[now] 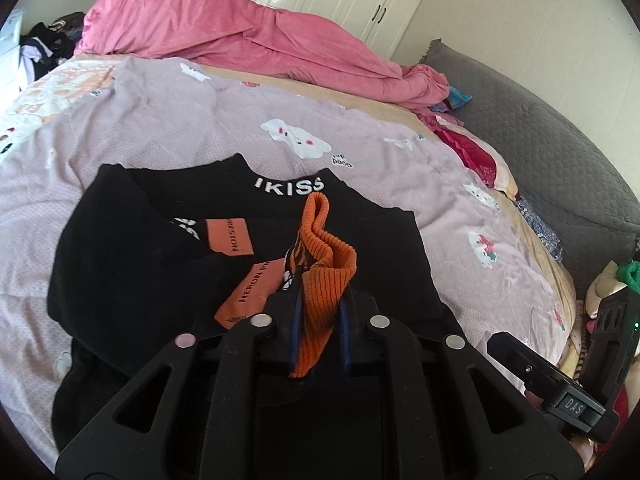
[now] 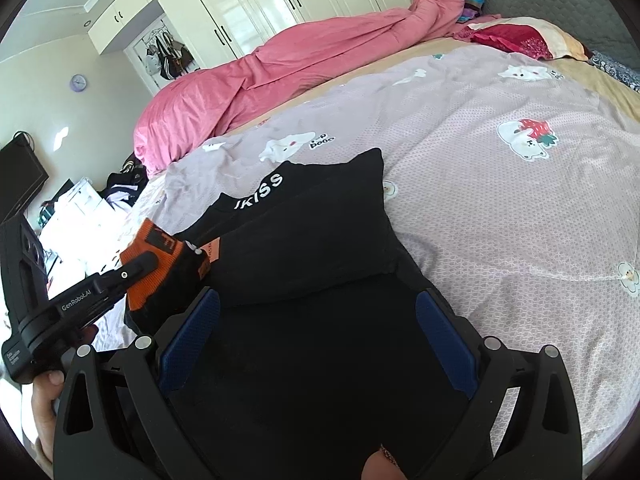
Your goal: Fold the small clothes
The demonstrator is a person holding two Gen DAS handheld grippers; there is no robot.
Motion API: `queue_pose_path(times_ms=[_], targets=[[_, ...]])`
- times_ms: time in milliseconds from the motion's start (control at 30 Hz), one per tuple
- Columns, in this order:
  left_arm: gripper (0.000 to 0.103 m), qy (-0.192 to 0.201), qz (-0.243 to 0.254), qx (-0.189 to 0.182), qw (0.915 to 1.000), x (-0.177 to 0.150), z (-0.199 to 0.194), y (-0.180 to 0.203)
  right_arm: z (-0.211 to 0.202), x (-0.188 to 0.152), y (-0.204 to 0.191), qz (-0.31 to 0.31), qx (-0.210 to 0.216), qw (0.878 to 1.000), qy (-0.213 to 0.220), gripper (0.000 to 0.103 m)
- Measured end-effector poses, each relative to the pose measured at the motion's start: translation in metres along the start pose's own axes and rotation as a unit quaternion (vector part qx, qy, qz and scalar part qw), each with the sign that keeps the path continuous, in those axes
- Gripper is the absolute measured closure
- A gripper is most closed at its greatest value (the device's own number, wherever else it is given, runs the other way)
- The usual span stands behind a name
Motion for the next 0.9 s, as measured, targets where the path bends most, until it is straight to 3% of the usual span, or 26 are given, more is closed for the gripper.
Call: queue_pose_path(times_ms=[100,433,667,900], targets=[[0.091,-0.009,0.004,-0.003,0.9999,-0.003,0.005,0.002,0.003,-0.002,0.003,0.002,-0.003,1.0,-0.004,0.005],[0.058,-0.003,0.024,-0.004,0.9997,-0.004,0.002,0.003,0.016,-0.005,-0.002,-0.002,-0.001,1.0,-0.016,0.005],[0.044,0.033,0.017,0.043,0.9984,0.008,-0.005,-0.02,0.032,-0.007,-0.031,-0.028,0.024,0.999,-0.037,0.005],[0.029,0.077,-0.012,0.103,0.9917,0.024,-0.019,-0.062,0.055,-0.013,-0.062,-0.055,0.044,0.995,-0.07,0.005]])
Point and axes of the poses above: each gripper's, at about its wrist camera, not at the fingertips, and z roughly the way its jaws point, y to its right, x to its top, the point moved 3 cm from there along z, roughly the way its jaws point, and after that the axes turned 14 degrees about -z, right-handed, at the moved point
